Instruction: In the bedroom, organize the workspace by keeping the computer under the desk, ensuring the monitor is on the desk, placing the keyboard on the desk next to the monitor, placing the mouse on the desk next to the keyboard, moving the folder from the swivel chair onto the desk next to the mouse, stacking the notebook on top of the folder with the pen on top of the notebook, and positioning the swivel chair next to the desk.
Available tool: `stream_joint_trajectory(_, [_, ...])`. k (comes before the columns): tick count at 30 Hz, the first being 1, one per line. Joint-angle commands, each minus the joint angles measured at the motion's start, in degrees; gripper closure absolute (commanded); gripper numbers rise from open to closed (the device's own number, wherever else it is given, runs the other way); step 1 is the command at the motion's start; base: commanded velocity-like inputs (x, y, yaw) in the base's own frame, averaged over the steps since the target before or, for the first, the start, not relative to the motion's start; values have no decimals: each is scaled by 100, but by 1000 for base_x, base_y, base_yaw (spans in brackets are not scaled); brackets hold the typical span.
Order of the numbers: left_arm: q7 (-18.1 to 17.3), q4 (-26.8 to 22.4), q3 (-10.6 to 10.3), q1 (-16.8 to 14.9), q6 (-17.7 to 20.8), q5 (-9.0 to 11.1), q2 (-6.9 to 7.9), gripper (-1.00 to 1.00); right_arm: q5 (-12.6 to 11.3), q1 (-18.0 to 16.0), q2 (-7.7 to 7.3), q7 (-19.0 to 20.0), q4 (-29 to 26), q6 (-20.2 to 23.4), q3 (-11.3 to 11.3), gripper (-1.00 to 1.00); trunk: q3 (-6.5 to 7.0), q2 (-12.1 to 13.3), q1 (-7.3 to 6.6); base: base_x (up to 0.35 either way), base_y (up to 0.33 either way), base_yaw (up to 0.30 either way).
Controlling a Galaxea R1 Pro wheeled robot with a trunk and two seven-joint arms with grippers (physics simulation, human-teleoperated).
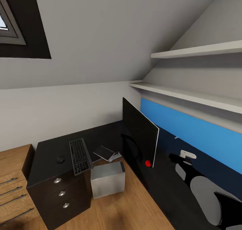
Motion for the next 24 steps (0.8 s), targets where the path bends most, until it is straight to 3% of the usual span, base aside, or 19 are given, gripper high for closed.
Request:
stream_joint_trajectory(1, [46,2,-49,-3,-17,21,0,-100,-11,-3,-1,-8,9,-24,-7,-100,-2,-4,2,0,12,0])
stream_joint_trajectory(16, [46,2,-50,-3,-16,21,1,-100,-36,0,5,0,-26,-22,-13,-100,-2,-4,2,2,2,0])
stream_joint_trajectory(24, [46,2,-43,-3,-18,20,2,-100,-33,-1,11,-11,-5,-27,-8,-100,-2,-4,2,278,0,0])
